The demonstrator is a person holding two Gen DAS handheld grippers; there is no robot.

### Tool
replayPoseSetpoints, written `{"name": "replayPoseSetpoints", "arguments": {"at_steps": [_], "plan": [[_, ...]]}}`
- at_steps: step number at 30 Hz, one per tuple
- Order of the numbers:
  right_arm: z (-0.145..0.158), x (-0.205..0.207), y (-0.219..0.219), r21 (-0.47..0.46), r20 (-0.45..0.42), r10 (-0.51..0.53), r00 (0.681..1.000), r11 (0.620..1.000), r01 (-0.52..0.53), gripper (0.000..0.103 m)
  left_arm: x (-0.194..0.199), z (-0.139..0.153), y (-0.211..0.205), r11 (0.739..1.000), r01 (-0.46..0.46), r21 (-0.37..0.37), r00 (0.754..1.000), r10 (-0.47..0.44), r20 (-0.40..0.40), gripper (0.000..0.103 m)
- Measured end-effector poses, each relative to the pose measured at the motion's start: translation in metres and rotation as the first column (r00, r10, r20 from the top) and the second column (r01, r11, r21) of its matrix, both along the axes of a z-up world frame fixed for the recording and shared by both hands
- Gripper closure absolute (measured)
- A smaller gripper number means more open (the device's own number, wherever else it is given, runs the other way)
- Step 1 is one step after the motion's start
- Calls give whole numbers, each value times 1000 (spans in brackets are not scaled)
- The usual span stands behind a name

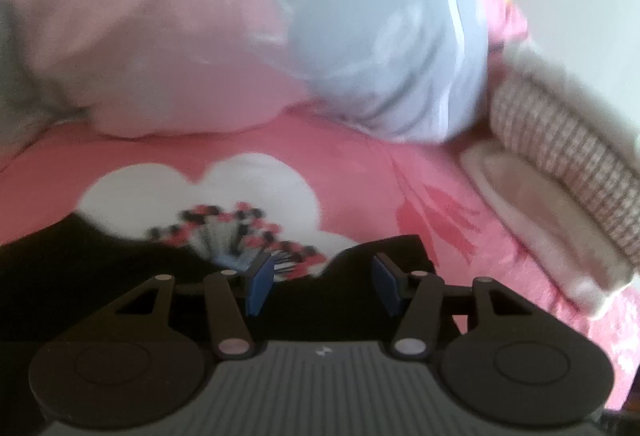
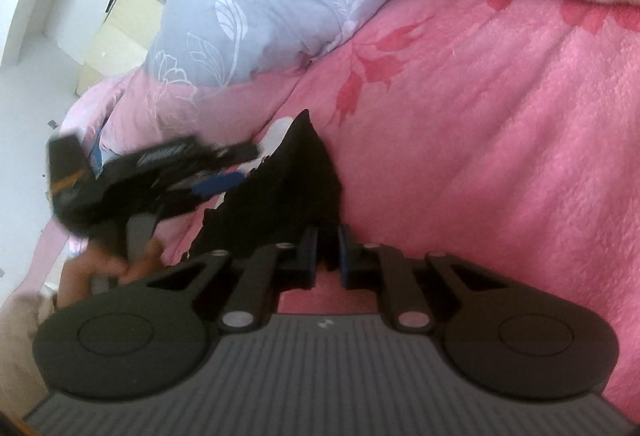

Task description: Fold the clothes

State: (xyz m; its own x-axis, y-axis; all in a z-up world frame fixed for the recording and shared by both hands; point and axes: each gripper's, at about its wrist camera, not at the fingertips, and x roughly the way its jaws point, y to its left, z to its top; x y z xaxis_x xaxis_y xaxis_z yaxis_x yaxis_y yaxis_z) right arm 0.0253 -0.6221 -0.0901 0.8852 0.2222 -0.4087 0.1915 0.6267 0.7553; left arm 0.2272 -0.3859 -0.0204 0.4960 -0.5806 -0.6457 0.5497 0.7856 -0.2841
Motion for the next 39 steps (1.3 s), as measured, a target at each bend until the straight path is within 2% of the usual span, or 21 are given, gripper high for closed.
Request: {"name": "replayPoseSetpoints", "arguments": {"at_steps": [5,7,9,12,15,19,23,28,32,37,39], "plan": [[6,-7,-1,-10,19,-32,999,999,32,89,-7,-13,49,991,-102,-81,995,103,7,49],[20,-10,1,-80,30,-55,998,995,57,88,-4,-22,64,985,-142,-97,990,142,-16,50],[43,-8,7,-195,54,-63,997,978,72,87,-3,-30,72,980,-163,-117,987,161,-26,51],[73,20,21,-323,63,48,997,946,-26,84,-5,-42,82,970,-184,-156,983,182,-28,51],[91,72,44,-439,5,207,978,880,-184,76,-7,-46,86,967,-181,-182,983,181,-15,51],[100,144,82,-573,-107,369,923,736,-360,74,-3,-54,96,954,-179,-242,984,174,-44,51],[87,200,111,-583,-226,466,856,640,-502,75,-4,-57,99,948,-174,-265,985,169,-42,51],[73,239,123,-532,-328,493,806,609,-588,76,-4,-60,101,944,-173,-280,985,168,-43,51],[64,251,129,-507,-377,516,769,580,-638,83,-3,-61,102,942,-173,-287,985,167,-46,51],[61,252,142,-545,-421,516,746,513,-663,87,-3,-63,103,939,-174,-296,985,166,-50,51],[61,250,148,-564,-427,520,740,486,-667,92,-2,-63,103,938,-174,-300,985,166,-51,51]]}}
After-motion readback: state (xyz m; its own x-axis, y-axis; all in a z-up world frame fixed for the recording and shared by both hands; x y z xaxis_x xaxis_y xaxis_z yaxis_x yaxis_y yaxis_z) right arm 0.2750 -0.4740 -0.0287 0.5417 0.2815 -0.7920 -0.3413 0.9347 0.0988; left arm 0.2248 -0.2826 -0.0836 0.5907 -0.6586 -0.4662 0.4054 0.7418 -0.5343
